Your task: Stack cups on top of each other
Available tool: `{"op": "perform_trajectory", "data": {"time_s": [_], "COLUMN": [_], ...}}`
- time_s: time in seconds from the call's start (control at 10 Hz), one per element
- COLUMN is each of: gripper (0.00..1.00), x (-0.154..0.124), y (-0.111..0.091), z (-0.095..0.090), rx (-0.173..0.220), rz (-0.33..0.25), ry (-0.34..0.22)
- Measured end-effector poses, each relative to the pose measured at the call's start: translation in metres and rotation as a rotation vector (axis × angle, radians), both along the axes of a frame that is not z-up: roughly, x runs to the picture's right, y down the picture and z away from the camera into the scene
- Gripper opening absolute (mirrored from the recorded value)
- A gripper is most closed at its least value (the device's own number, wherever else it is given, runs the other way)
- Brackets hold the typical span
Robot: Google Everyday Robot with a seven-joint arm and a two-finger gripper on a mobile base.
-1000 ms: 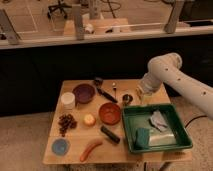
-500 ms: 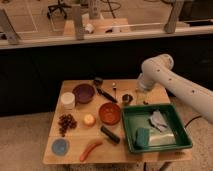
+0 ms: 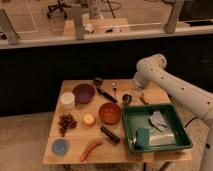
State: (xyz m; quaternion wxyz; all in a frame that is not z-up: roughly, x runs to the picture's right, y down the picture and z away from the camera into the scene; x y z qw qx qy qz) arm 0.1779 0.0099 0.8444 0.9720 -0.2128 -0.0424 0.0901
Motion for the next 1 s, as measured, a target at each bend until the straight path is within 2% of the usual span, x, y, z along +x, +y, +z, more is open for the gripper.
{"op": "perform_trajectory", "data": {"time_s": [0.7,1.0], "gripper": [0.80,0.80], "x": [-0.003,-0.006], "y": [-0.003,-0.006], "z": [0.038,0.063], "rx": [0.032,0.023], "rz": [0.019,0.014], "ry": [0.018,0.006]}}
